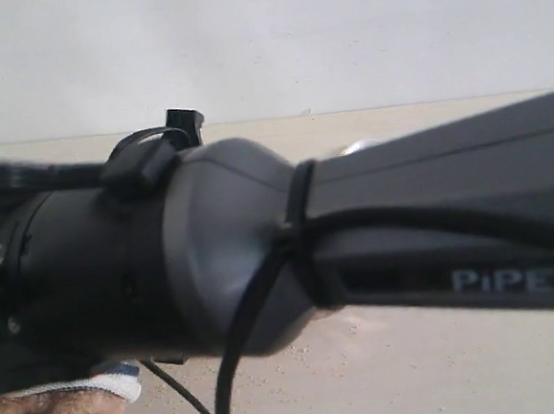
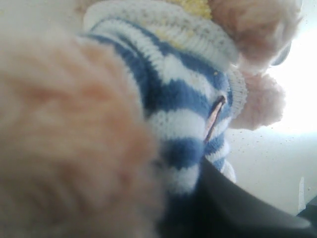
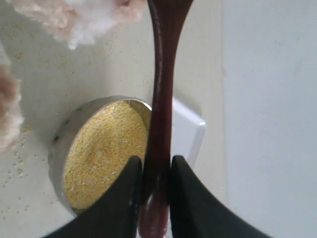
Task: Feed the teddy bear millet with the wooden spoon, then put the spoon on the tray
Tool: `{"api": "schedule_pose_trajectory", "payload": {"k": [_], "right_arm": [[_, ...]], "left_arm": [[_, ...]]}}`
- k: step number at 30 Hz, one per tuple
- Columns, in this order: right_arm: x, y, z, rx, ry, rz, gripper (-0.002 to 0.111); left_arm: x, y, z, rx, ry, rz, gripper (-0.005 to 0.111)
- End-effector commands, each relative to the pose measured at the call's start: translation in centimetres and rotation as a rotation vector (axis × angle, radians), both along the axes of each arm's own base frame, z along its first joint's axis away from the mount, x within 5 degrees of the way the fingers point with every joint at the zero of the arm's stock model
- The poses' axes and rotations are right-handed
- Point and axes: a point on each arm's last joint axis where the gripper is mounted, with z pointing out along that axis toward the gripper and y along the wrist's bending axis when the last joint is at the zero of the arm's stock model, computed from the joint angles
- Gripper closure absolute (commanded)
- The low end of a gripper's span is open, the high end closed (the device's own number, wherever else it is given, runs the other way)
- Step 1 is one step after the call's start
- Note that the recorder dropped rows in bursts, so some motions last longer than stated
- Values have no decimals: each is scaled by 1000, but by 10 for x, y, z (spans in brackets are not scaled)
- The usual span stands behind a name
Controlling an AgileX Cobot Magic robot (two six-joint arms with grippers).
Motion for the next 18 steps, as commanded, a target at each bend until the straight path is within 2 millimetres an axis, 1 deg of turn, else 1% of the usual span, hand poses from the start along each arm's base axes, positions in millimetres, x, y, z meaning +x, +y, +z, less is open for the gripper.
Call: {"api": "schedule_pose_trajectory", "payload": {"k": [1,6,9,12,14,18], "right_arm": [[21,-24,12,100,100,-154,108],[45,-66,7,90,160,-288,108],[53,-92,-3,36,185,-337,108],[58,-112,-18,-51,224,-349,108],[62,-119,-25,-102,223,-346,108],[66,-117,-33,-174,184,-305,108]], "left_arm": [[-1,-1,1,-13,-7,6,102],[-1,-1,1,-13,-7,6,102],[-1,-1,1,-13,-7,6,102],[-1,-1,1,-13,-7,6,102],[-1,-1,1,-13,-7,6,102],[-1,-1,1,-13,-7,6,102]]}}
